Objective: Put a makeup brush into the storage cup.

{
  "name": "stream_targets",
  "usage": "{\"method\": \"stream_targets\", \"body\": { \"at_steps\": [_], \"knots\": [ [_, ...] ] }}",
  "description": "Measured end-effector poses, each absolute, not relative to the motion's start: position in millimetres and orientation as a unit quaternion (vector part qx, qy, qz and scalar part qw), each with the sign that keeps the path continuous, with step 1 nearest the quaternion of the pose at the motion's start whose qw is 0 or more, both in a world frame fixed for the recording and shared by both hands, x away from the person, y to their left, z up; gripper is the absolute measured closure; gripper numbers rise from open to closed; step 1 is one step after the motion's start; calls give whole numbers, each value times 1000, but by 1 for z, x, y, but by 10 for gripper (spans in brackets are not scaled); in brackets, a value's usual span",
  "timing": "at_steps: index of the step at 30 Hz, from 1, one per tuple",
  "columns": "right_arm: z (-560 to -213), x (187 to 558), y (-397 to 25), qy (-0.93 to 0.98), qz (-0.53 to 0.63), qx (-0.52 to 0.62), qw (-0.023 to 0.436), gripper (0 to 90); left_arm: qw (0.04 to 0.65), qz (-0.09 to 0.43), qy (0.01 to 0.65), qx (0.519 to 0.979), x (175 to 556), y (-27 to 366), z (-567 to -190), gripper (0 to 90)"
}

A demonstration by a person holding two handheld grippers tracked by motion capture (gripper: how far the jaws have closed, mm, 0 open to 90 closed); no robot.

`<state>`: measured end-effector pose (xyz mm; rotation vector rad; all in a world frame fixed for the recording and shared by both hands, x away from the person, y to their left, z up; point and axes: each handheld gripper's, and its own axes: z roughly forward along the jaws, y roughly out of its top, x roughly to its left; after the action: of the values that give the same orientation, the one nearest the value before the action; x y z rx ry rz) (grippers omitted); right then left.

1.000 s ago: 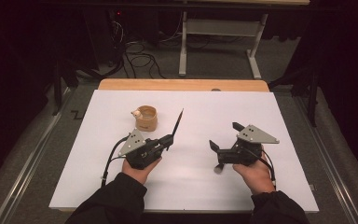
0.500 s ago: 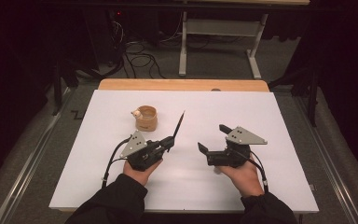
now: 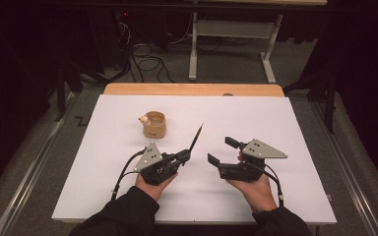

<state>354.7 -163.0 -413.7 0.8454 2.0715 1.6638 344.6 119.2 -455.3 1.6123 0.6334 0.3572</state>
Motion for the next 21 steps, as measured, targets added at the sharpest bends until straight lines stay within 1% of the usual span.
{"method": "stream_targets", "body": {
  "at_steps": [5, 11, 21],
  "knots": [
    [-412, 351, -160, 721, 604, 298, 164, 174, 639, 153, 272, 703, 341, 114, -455, 842],
    [-408, 347, -160, 706, 625, 296, 149, 228, 643, 148, 263, 704, 338, 108, -456, 842],
    [-405, 346, -164, 689, 644, 306, 130, 275, 642, 142, 258, 708, 334, 97, -459, 841]
  ]
}}
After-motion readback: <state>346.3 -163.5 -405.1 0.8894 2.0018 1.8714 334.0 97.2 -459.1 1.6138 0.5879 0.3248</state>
